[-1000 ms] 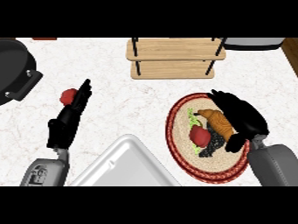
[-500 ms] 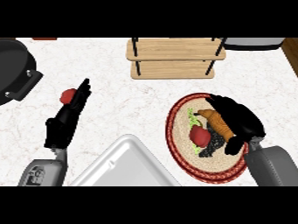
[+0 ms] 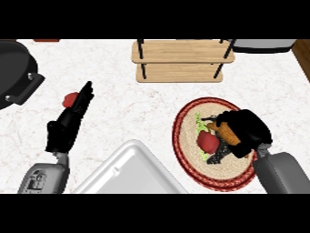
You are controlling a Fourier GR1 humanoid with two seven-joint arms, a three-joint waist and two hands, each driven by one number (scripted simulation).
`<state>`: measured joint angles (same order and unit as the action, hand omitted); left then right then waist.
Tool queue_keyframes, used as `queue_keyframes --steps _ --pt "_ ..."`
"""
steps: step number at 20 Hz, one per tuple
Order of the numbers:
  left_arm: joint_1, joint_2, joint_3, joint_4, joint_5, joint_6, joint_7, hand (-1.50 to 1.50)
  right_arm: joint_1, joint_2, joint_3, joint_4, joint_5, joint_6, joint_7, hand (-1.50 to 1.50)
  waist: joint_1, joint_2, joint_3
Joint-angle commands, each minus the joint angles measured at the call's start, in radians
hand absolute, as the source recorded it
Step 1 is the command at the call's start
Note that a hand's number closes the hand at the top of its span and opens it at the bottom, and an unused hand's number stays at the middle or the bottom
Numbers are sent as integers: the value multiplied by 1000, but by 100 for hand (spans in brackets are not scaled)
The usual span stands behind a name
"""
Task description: Pick the croissant from the placemat and place it in the tiered shelf
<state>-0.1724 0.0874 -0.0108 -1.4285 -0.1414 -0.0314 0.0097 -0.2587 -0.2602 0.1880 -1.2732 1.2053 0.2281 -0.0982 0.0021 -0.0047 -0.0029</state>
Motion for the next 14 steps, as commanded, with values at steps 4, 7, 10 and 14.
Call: queue_keyframes --steps 4,7,10,14 --pt "-13 -12 0 -34 -17 14 40 0 44 10 -24 -21 8 -36 -58 150 -2 4 3" --pt "25 -20 -18 -20 -26 16 -1 0 0 249 81 -98 9 27 279 150 4 -1 2" --pt "-21 -37 -38 8 -26 5 -2 0 -24 255 166 -68 -128 -60 506 150 51 8 5" --pt "-47 -26 -36 15 -11 -24 -2 0 -67 258 280 -122 -266 -180 714 150 83 9 6"
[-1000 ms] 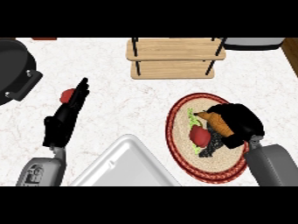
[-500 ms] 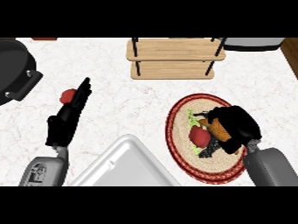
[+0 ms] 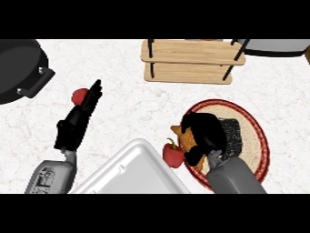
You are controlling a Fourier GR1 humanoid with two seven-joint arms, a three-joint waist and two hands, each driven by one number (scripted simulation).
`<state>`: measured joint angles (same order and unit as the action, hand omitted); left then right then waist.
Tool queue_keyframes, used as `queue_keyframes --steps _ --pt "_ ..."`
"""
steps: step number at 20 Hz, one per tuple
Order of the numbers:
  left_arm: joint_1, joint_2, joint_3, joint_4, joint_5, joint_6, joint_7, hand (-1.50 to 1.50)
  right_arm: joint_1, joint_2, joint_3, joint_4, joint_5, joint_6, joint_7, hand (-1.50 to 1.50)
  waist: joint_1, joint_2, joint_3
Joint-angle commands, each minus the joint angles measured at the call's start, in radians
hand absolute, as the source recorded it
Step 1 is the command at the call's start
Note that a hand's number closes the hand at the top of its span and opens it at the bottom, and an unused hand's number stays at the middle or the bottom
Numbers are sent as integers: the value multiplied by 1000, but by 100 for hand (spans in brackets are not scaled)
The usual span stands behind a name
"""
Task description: Pick the croissant from the placemat and place it in the tiered shelf
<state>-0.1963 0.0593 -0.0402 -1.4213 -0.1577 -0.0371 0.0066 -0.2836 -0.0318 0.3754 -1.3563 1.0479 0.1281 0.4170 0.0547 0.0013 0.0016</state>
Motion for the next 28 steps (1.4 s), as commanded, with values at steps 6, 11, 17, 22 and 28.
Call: queue_keyframes --steps 6,11,17,22,28 --pt "-59 -27 -24 22 -13 4 34 0 -150 31 245 -175 -248 -424 428 150 26 -1 1" --pt "-34 -4 -5 23 -3 -7 18 0 -366 32 392 -210 -175 -560 752 150 25 -9 -4" --pt "-15 5 7 30 8 -16 -1 0 -607 31 372 -152 -66 -520 984 150 1 -12 -6" --pt "-4 -1 1 3 -5 3 22 0 -724 31 331 -153 23 -471 1067 150 -17 -16 -4" --pt "-50 2 17 25 -5 9 31 0 -867 31 232 -65 67 -375 1070 150 -27 -12 -5"
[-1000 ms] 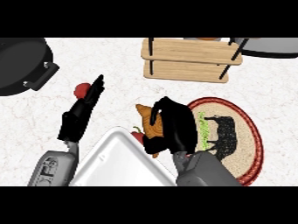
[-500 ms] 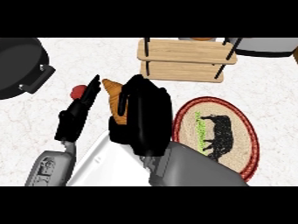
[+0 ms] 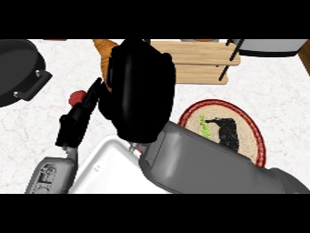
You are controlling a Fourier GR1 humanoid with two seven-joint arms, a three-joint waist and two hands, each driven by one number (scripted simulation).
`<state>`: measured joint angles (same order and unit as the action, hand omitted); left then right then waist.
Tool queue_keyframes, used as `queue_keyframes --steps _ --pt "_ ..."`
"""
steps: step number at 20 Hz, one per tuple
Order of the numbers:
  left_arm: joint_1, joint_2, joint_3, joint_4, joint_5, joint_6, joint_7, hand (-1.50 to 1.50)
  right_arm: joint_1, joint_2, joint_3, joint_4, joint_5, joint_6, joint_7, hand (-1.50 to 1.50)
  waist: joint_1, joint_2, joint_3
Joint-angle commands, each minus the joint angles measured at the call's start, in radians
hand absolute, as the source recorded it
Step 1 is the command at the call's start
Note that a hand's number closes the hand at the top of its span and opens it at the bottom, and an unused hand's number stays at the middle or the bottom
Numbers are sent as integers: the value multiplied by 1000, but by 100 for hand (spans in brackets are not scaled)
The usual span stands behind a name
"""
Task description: Pick the croissant from the placemat and place it in the tiered shelf
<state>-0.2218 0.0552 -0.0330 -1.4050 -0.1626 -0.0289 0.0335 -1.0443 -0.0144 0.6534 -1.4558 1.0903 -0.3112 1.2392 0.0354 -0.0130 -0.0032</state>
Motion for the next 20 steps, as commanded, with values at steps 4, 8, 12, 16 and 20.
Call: queue_keyframes --steps 4,8,12,16,20 --pt "10 -8 -9 -34 -9 13 9 0 -218 14 -132 110 24 92 248 150 2 4 1" --pt "22 17 11 -19 3 -6 -5 0 -287 14 -181 178 42 104 244 150 -2 8 1" --pt "35 16 13 -26 10 -8 -2 0 -313 14 -199 179 96 114 248 150 -13 6 1" --pt "41 -6 -8 -39 -2 4 -4 0 -368 14 -285 298 130 98 173 150 -12 11 2" --pt "-13 25 36 -10 5 4 -4 0 -395 6 -383 348 143 128 42 150 -27 13 2"
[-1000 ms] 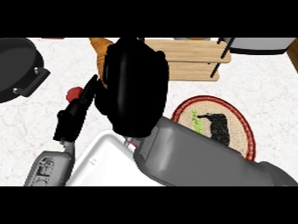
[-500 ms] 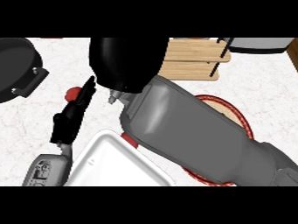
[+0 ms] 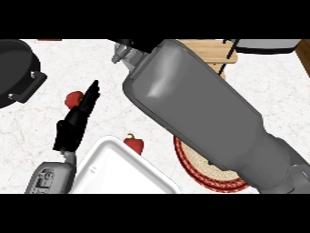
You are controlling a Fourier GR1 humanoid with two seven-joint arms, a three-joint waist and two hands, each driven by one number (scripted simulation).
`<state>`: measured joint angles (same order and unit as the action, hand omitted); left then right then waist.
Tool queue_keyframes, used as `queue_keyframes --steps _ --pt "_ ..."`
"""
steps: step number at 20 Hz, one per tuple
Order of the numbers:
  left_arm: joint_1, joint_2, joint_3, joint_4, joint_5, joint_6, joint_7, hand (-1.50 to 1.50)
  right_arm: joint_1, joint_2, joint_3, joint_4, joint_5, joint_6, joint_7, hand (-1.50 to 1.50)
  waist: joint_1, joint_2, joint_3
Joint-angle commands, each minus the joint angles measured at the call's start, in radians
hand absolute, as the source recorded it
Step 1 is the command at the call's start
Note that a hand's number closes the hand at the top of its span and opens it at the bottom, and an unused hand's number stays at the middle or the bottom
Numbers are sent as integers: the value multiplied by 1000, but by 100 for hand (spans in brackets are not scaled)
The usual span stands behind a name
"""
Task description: Pick the croissant from the placemat and place it in the tiered shelf
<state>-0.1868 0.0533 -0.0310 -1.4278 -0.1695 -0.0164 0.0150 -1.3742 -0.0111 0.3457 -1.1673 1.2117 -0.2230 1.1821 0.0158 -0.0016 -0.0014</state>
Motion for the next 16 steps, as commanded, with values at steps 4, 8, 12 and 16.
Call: queue_keyframes --steps 4,8,12,16 --pt "22 37 24 -18 31 -45 -4 0 -92 11 -71 187 74 -6 60 150 8 4 0" --pt "-55 12 22 -29 15 -6 72 0 -21 10 -93 239 109 -75 9 150 -3 5 1" --pt "-27 13 8 -50 14 -20 77 0 -47 11 -85 373 166 -138 -86 150 8 7 0" --pt "33 -9 -23 -54 -25 13 15 0 -6 -16 -149 395 149 -246 -185 150 4 6 1"
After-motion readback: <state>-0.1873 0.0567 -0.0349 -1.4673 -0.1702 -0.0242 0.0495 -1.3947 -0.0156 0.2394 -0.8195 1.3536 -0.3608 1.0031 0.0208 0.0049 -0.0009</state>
